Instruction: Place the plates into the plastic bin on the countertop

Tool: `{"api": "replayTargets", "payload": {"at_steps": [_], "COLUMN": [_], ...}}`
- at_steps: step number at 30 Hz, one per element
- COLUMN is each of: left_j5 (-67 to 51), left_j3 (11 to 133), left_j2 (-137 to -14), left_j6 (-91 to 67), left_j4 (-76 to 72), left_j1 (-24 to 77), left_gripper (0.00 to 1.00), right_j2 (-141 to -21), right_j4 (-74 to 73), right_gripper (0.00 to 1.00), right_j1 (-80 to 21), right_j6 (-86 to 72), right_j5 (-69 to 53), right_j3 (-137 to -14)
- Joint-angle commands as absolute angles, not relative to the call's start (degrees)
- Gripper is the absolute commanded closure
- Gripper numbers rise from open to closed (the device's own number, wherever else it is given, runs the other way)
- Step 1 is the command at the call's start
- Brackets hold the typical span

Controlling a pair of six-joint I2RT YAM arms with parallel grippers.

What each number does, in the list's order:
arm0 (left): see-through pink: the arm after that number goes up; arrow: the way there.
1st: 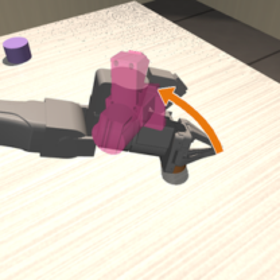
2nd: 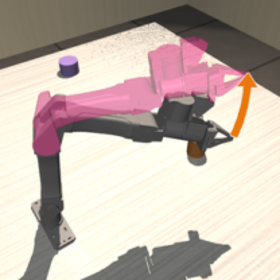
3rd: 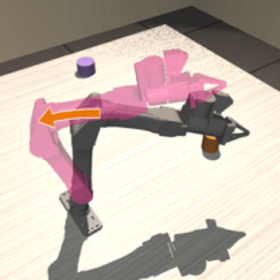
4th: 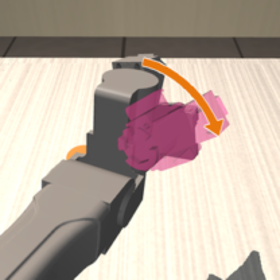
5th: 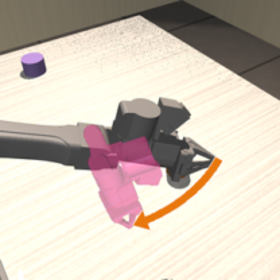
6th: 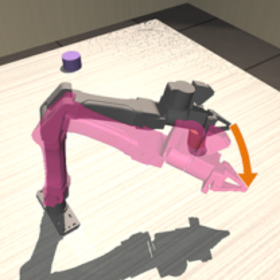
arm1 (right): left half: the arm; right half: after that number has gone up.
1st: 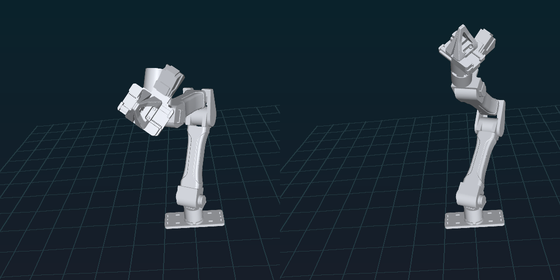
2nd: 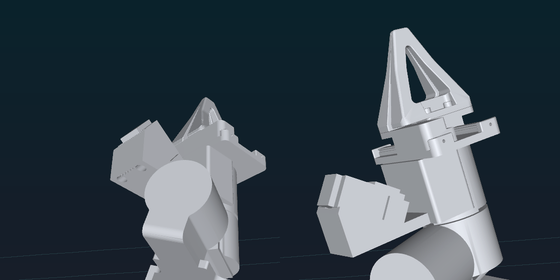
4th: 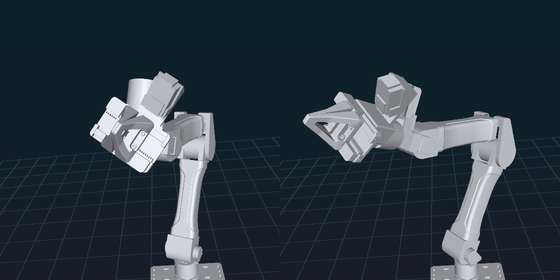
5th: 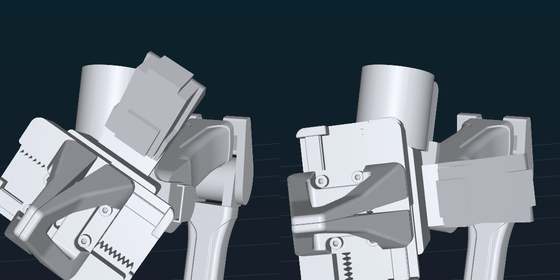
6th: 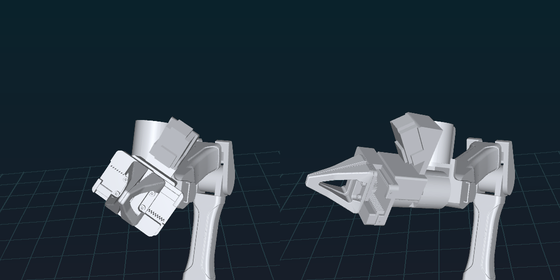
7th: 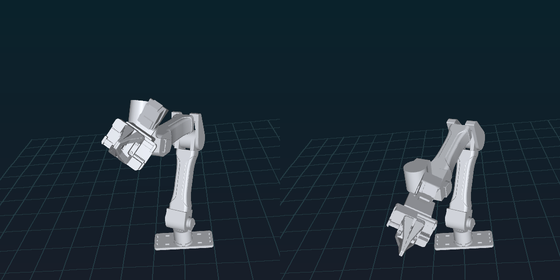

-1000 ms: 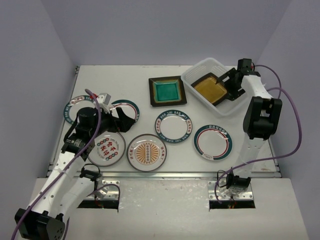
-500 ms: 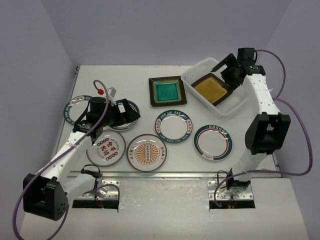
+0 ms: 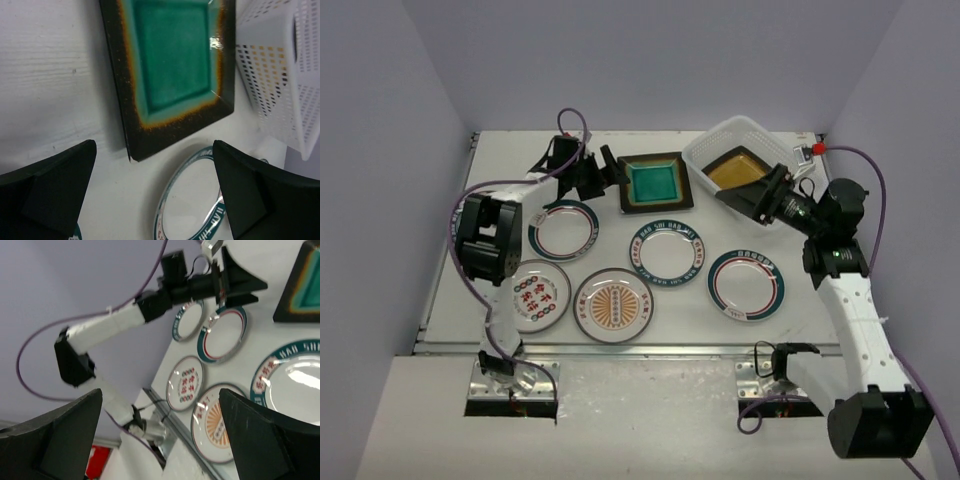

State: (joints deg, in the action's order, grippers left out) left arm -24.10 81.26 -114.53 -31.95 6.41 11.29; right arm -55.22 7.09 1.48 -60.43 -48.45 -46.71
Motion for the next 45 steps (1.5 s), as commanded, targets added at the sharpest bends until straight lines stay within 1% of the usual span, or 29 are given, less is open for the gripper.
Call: {"api": "replayTargets", "payload": {"at_steps": [1, 3, 5, 9, 12, 14, 15, 17, 19, 23, 26, 28, 30, 32, 34, 35, 39, 41, 45], "left_j5": [-25.5, -25.1, -26.9, -28.4, -30.1, -31.1, -31.2, -31.2, -31.3, -31.2, -31.2, -31.0, -30.4, -29.9, -29.9, -30.3, -32.8, -34.4, -40.2], "left_j3": [89.4, 92.4, 94.5, 97.7, 101.6, 105.0, 105.5, 106.9, 107.6, 110.3, 109.9, 107.9, 101.3, 92.0, 86.6, 83.6, 77.5, 71.8, 62.2], "left_j2": [-123.1, -125.4, -128.5, -134.2, -139.1, -142.8, -144.1, -145.2, -146.2, -147.8, -146.7, -143.3, -135.5, -127.5, -118.4, -112.9, -100.5, -96.2, -87.8], "left_j6": [-31.7, -31.6, -31.8, -32.9, -33.9, -34.4, -34.7, -35.5, -35.9, -35.2, -35.0, -35.8, -37.7, -40.7, -42.5, -42.8, -41.8, -44.5, -50.2], "left_j4": [7.9, 8.4, 8.4, 8.9, 9.4, 11.0, 11.2, 11.4, 11.6, 13.4, 12.8, 11.0, 5.5, -0.6, -7.2, -8.1, -7.5, -10.6, -17.7], "left_j1": [11.3, 11.3, 11.3, 11.3, 11.1, 10.9, 10.8, 10.5, 10.1, 9.5, 9.1, 8.3, 6.3, 4.4, 2.4, 1.9, 1.3, 1.2, 1.2], "left_gripper": [0.00, 0.00, 0.01, 0.05, 0.14, 0.30, 0.33, 0.47, 0.56, 1.00, 1.00, 1.00, 1.00, 1.00, 1.00, 1.00, 1.00, 1.00, 1.00], "right_j2": [-43.5, -40.5, -37.6, -34.8, -34.7, -34.1, -33.9, -33.4, -33.1, -32.8, -33.3, -34.3, -35.6, -37.6, -39.2, -41.3, -47.7, -51.4, -63.4], "right_j4": [-0.8, -6.4, -9.0, -5.6, -2.6, 2.2, 3.1, 2.5, 0.9, 0.2, -1.1, -0.8, 2.0, 3.8, 4.5, 4.7, 10.8, 12.7, 14.1], "right_gripper": [0.01, 0.01, 0.01, 0.01, 0.01, 0.01, 0.01, 0.01, 0.01, 0.01, 0.01, 0.01, 0.01, 0.01, 0.01, 0.01, 0.01, 0.01, 0.01], "right_j1": [1.4, 1.3, 1.4, 1.3, 1.4, 1.3, 1.3, 1.4, 1.4, 1.4, 1.3, 1.4, 1.4, 1.4, 1.4, 1.4, 1.3, 1.3, 1.1], "right_j6": [-53.2, -49.3, -48.7, -52.9, -57.6, -61.2, -61.6, -61.3, -60.0, -58.7, -58.1, -57.8, -58.3, -59.2, -59.8, -60.0, -61.5, -61.7, -59.5], "right_j5": [-55.5, -55.3, -55.4, -56.7, -56.9, -57.3, -57.5, -57.2, -56.7, -56.1, -56.3, -56.5, -58.0, -58.9, -58.3, -58.1, -56.7, -56.1, -56.2], "right_j3": [-44.8, -44.6, -42.8, -37.3, -35.4, -34.3, -34.6, -36.6, -38.2, -40.3, -40.9, -40.1, -39.0, -37.6, -37.1, -36.9, -36.7, -38.0, -43.7]}}
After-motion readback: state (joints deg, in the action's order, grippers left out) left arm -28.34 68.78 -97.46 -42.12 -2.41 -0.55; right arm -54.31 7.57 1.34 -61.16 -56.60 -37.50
